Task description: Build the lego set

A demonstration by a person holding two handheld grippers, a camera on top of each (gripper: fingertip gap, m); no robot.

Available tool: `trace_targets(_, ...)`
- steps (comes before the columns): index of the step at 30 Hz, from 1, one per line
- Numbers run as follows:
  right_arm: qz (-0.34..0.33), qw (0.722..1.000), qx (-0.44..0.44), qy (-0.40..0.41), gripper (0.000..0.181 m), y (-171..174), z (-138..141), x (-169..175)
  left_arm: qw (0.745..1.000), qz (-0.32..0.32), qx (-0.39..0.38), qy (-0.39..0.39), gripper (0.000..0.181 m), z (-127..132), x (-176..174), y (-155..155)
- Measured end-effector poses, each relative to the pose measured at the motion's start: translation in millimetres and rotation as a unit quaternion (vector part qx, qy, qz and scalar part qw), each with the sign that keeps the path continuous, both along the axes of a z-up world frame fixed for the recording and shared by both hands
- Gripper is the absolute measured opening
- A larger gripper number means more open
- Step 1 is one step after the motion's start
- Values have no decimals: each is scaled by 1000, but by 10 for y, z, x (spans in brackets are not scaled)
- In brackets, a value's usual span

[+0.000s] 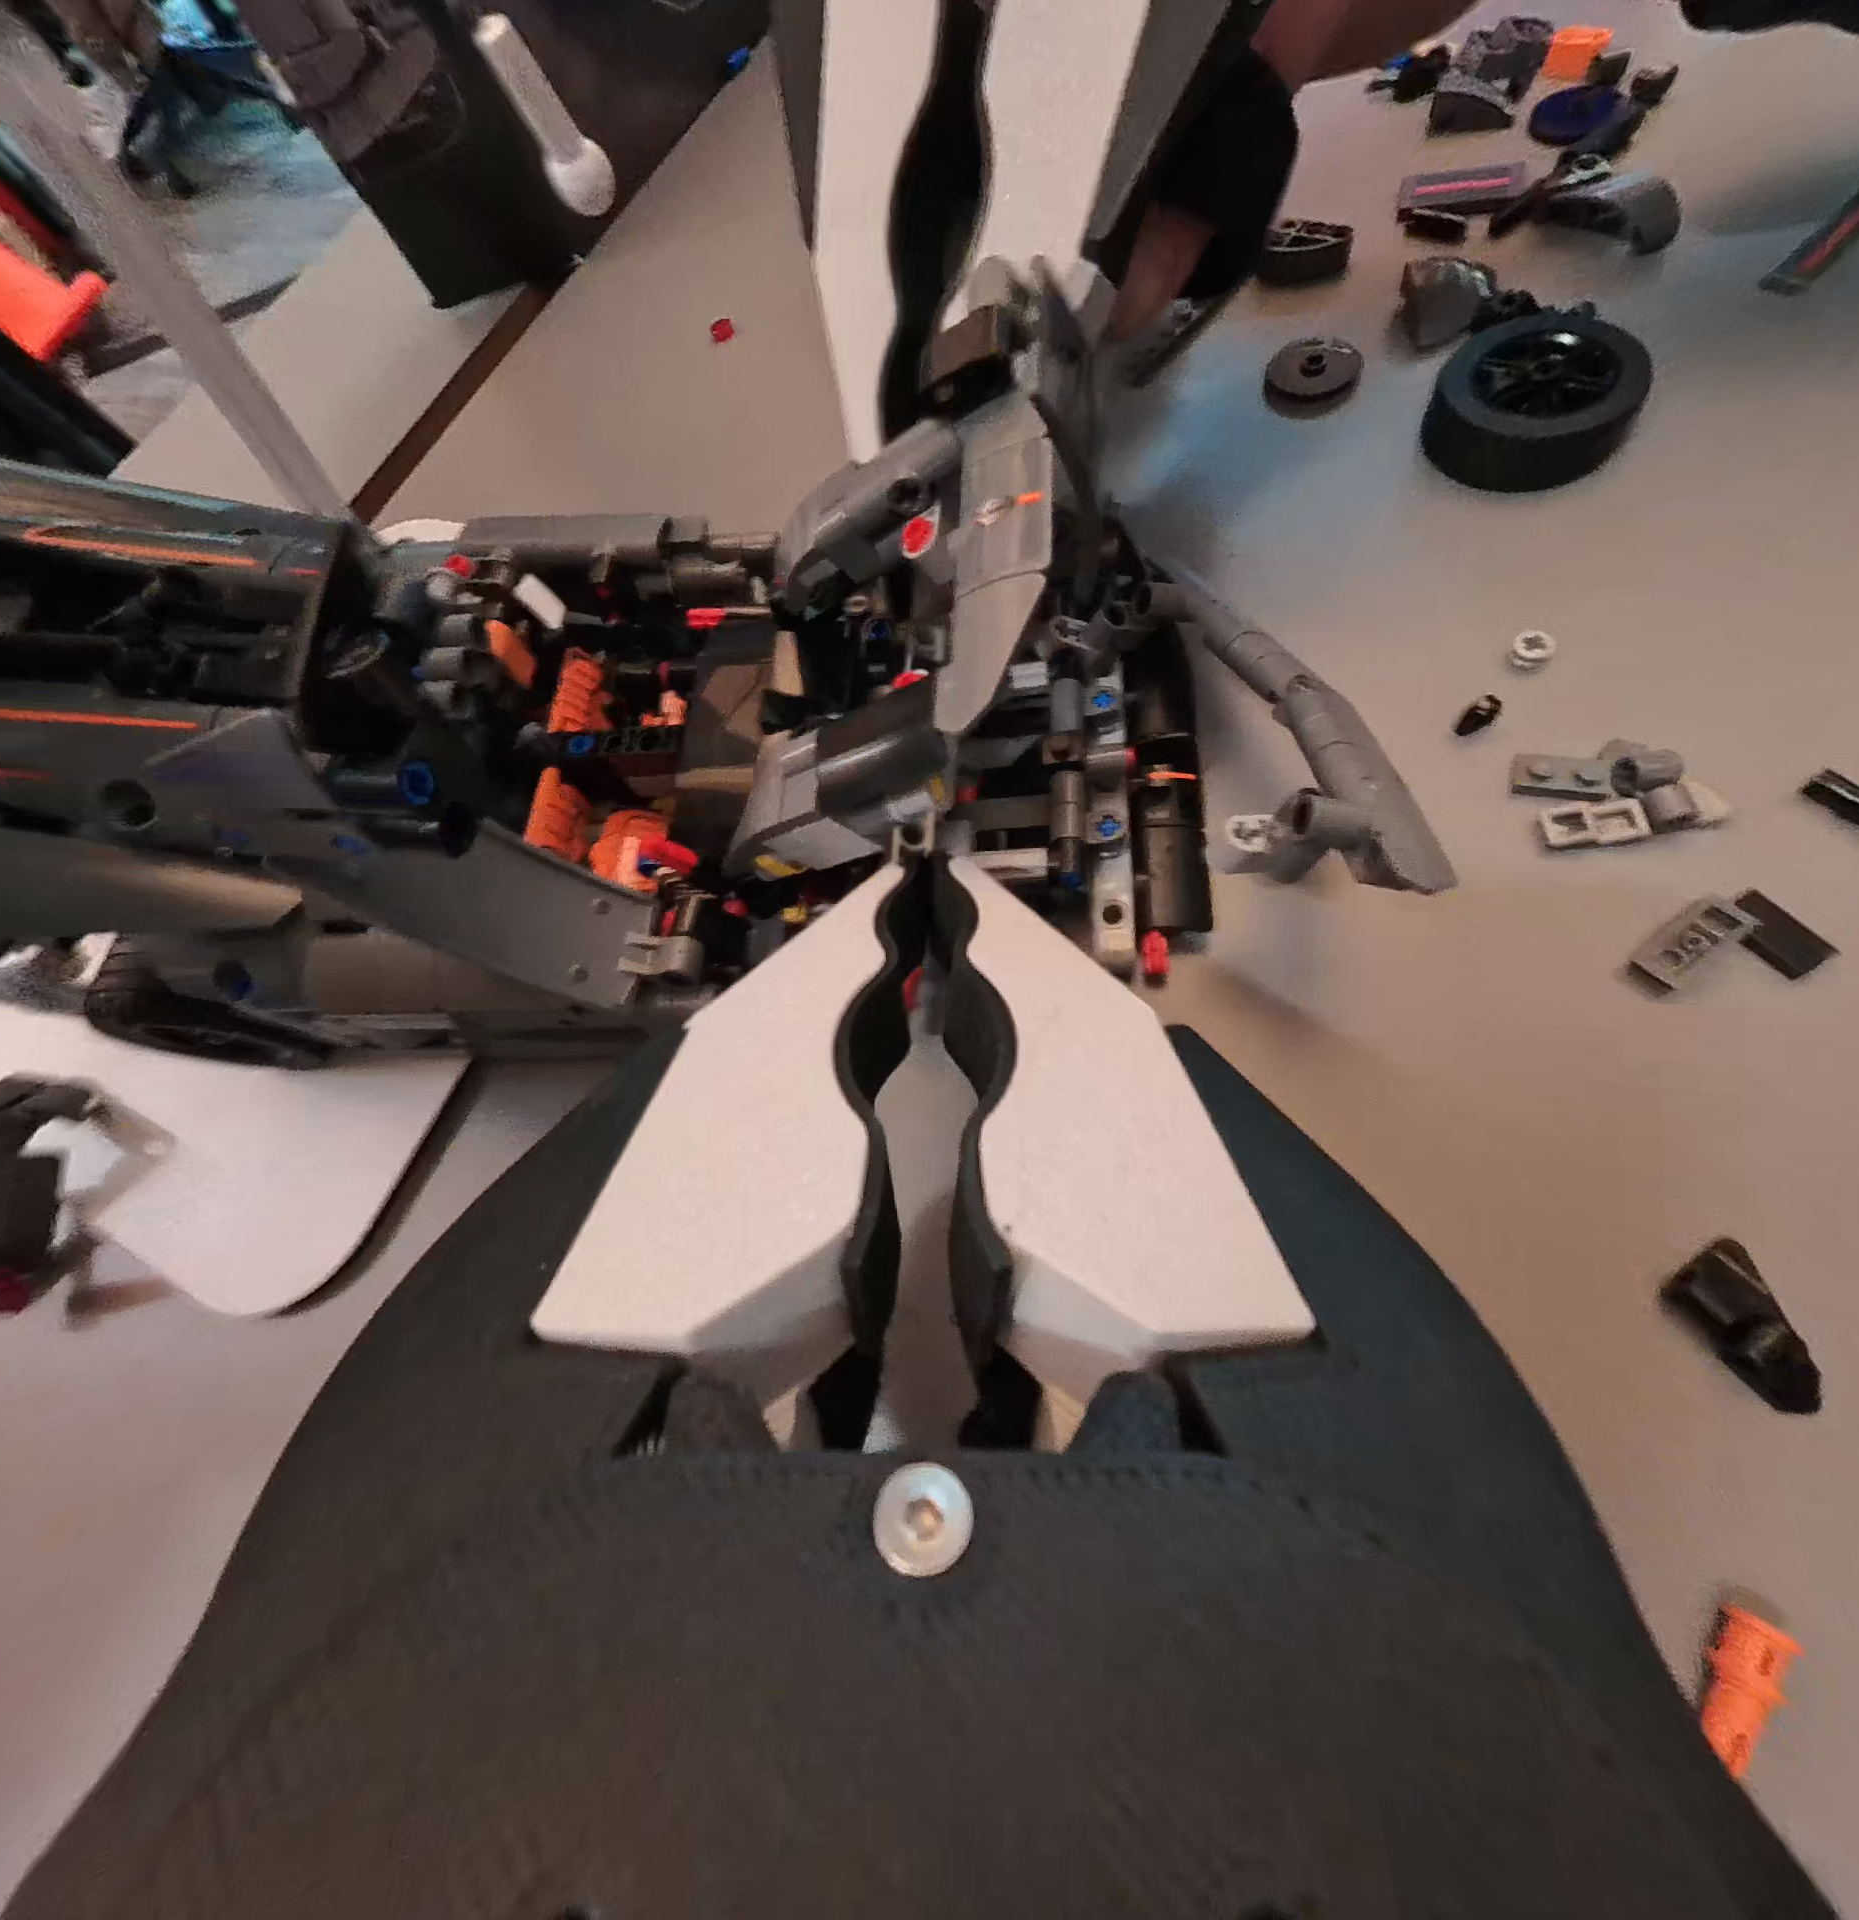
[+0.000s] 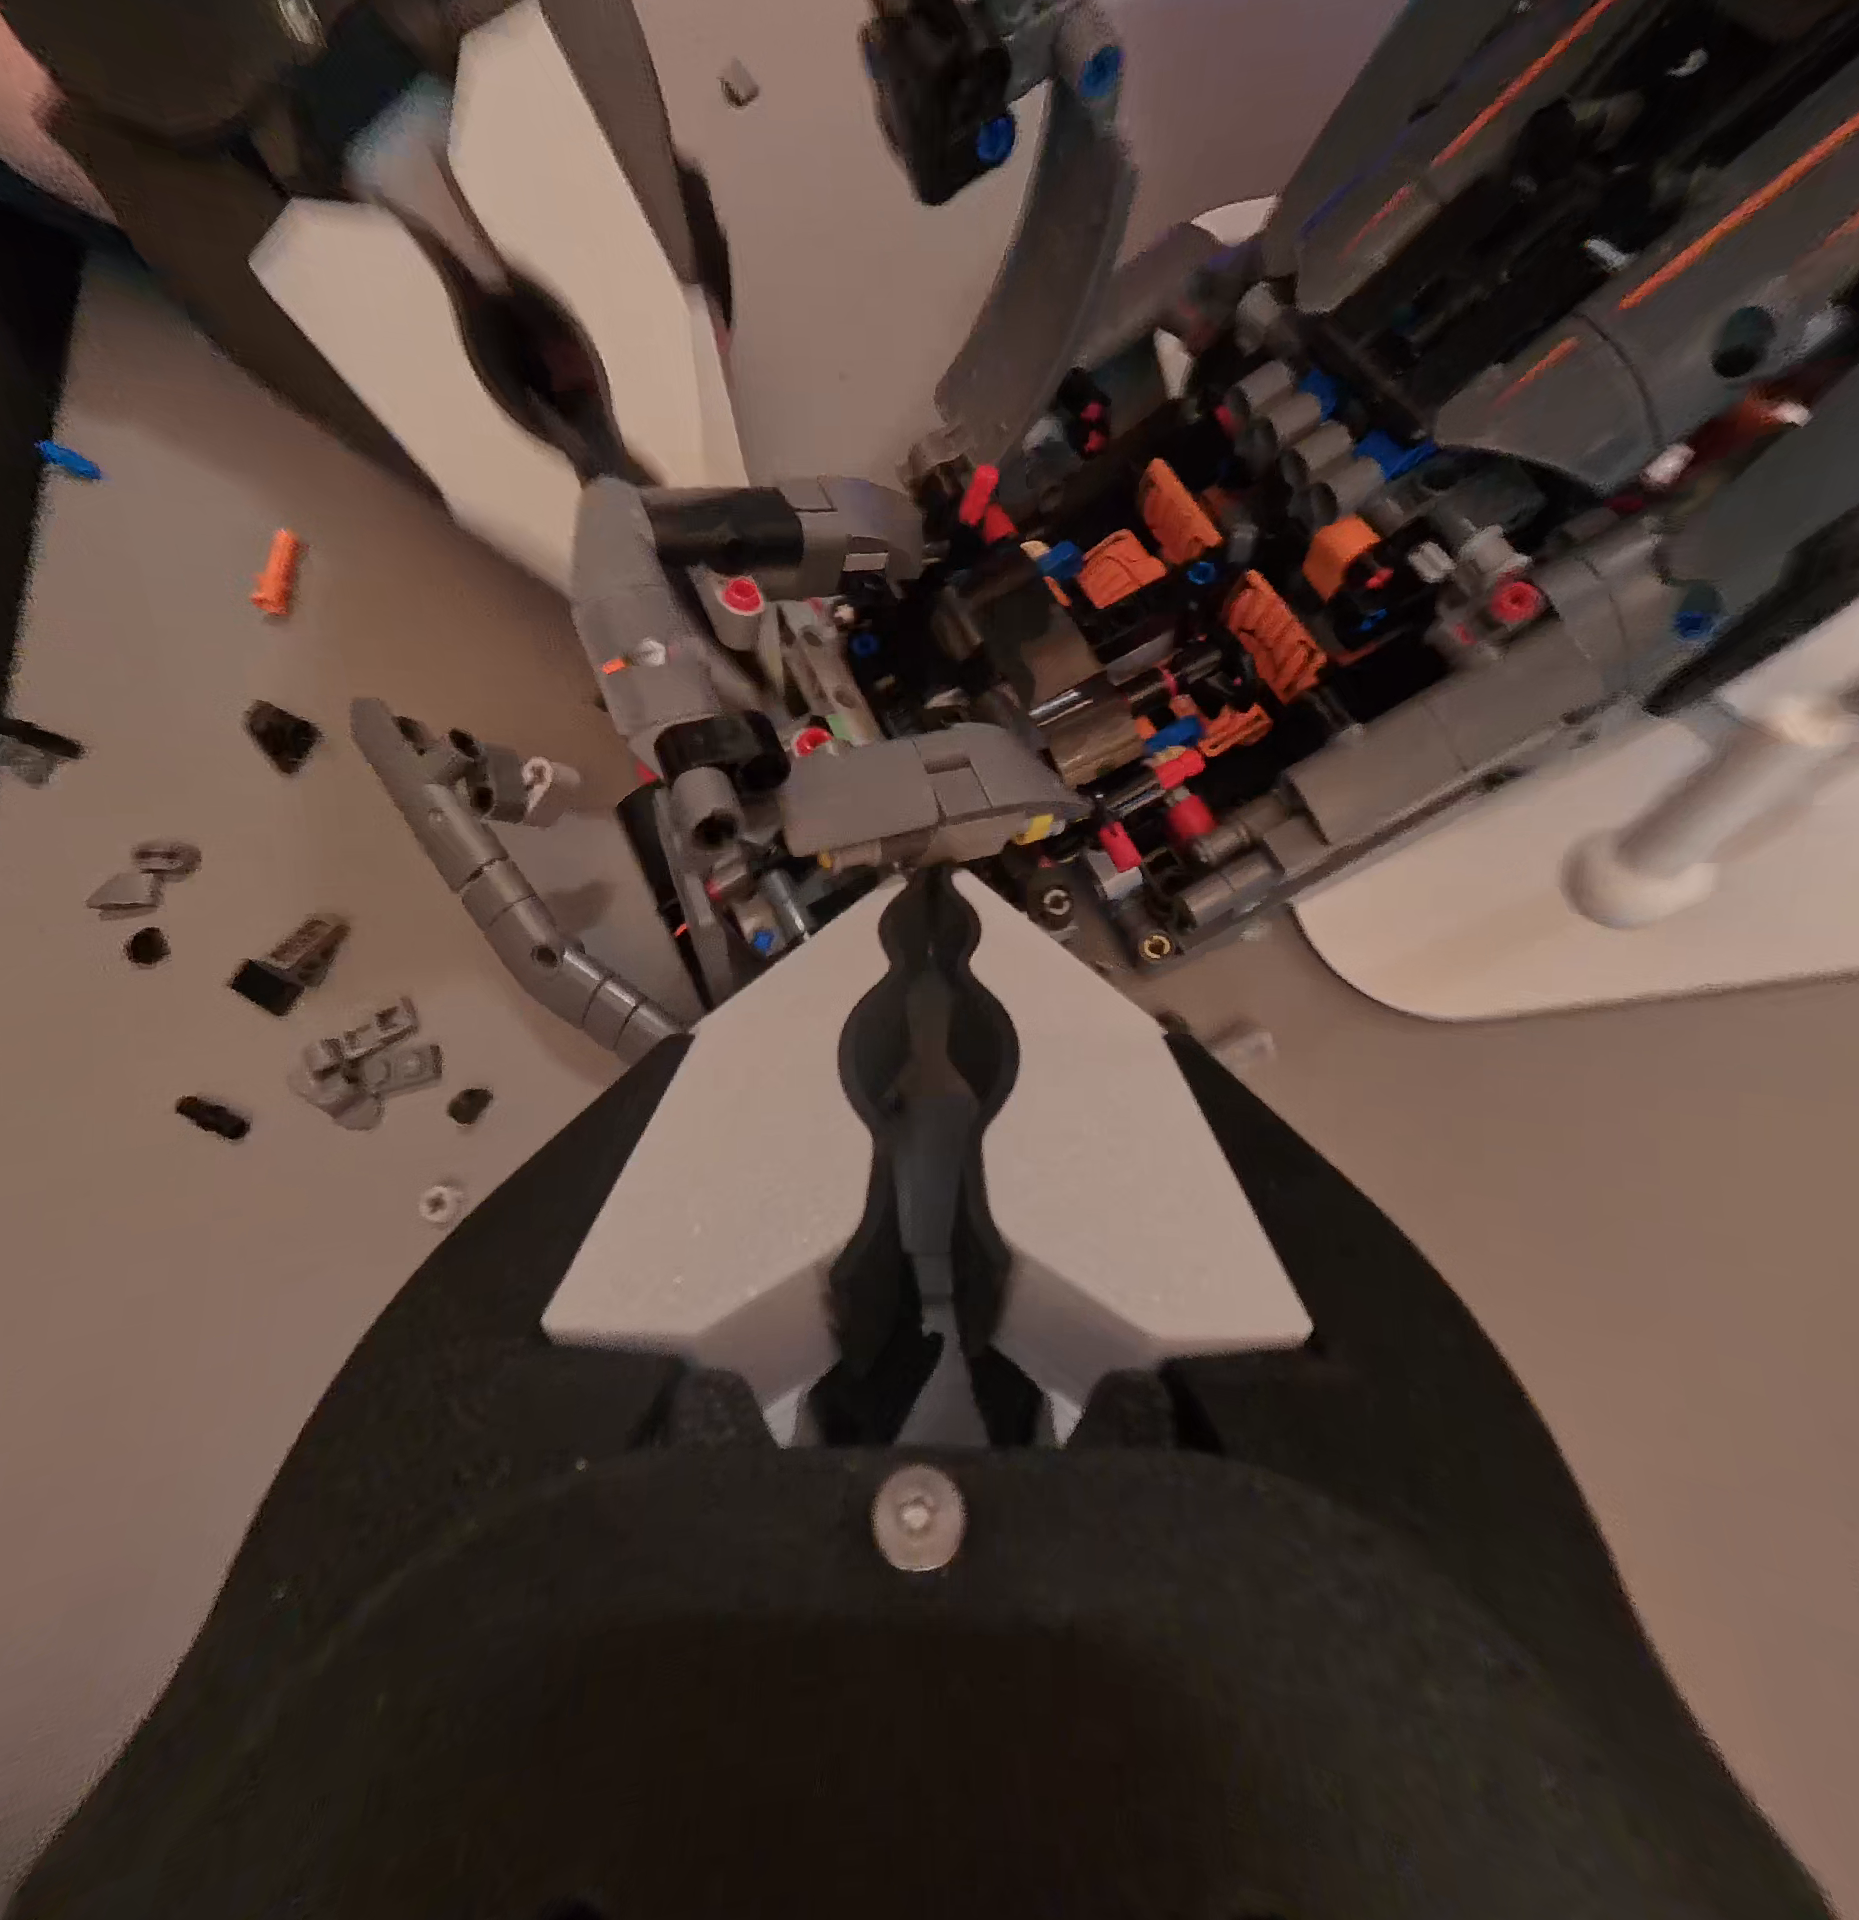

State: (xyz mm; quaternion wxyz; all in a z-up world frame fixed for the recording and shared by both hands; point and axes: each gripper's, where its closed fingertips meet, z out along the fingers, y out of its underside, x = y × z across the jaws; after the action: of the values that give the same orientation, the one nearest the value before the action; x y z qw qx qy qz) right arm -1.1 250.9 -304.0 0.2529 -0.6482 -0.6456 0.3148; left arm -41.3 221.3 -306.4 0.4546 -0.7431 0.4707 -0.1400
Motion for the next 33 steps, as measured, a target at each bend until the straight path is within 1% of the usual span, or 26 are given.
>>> trace_targets(1, 16, 1000, -6, -11, 0, -80, -58, -7, 999, -23, -19, 20, 0, -116, 90, -77)
trace_targets(2, 25, 1000, 5, -13, 0, -123, -82, -38, 998, -23, 2, 54, 0, -154, 162, -74)
trace_targets(3, 24, 999, 22, -11, 0, -107, -68, -54, 998, -20, 7, 67, 0, -164, 168, -30)
trace_targets(5, 20, 999, 31, -14, 0, -70, -56, -28, 999, -10, 0, 44, 0, -130, 104, -7)
trace_targets(8, 9, 1000, 15, 0, 0, 1, -6, 6, 999, -39, 4, 32, 0, -42, 109, -83)
trace_targets(9, 13, 1000, 11, 2, 0, -2, -10, 15, 998, -52, 10, 23, 0, 12, 132, -129)
trace_targets(12, 8, 1000, 0, 20, 0, 17, 41, 35, 998, -49, 46, 12, 0, 107, 83, -151)
trace_targets(14, 11, 1000, 6, 29, 0, -10, 99, 42, 997, -54, 50, 7, 0, 90, 48, -179)
trace_targets(16, 14, 999, 6, 30, 0, -54, 96, 54, 995, -61, 73, 5, 0, 140, 25, -203)
trace_targets(17, 14, 999, 4, 32, 0, -65, 105, 68, 996, -60, 72, 3, 0, 141, 11, -203)
trace_targets(20, -5, 998, 3, 60, 2, 6, 178, 134, 996, -53, 75, 1, 1, 143, -18, -192)
trace_targets(21, -16, 998, 2, 64, 4, 52, 172, 170, 996, -51, 73, 3, 1, 129, -21, -190)
trace_targets(23, -35, 997, 9, 69, 3, 156, 136, 246, 996, -52, 74, 5, 3, 120, -8, -206)
trace_targets(27, -52, 997, 26, 55, 4, 249, 28, 350, 993, -39, 106, 27, 2, 136, -43, -159)
trace_targets(28, -51, 997, 30, 55, 5, 241, 71, 356, 993, -37, 109, 23, 2, 154, -49, -150)
trace_targets(30, -51, 995, 48, 75, 4, 231, 282, 356, 993, -31, 109, 14, 2, 183, -69, -130)
trace_targets(32, -79, 990, 71, 98, 8, 321, 519, 464, 994, -28, 108, 10, 2, 191, -76, -121)
trace_targets(33, -103, 984, 75, 123, 8, 384, 659, 540, 994, -30, 108, 9, 2, 188, -68, -125)
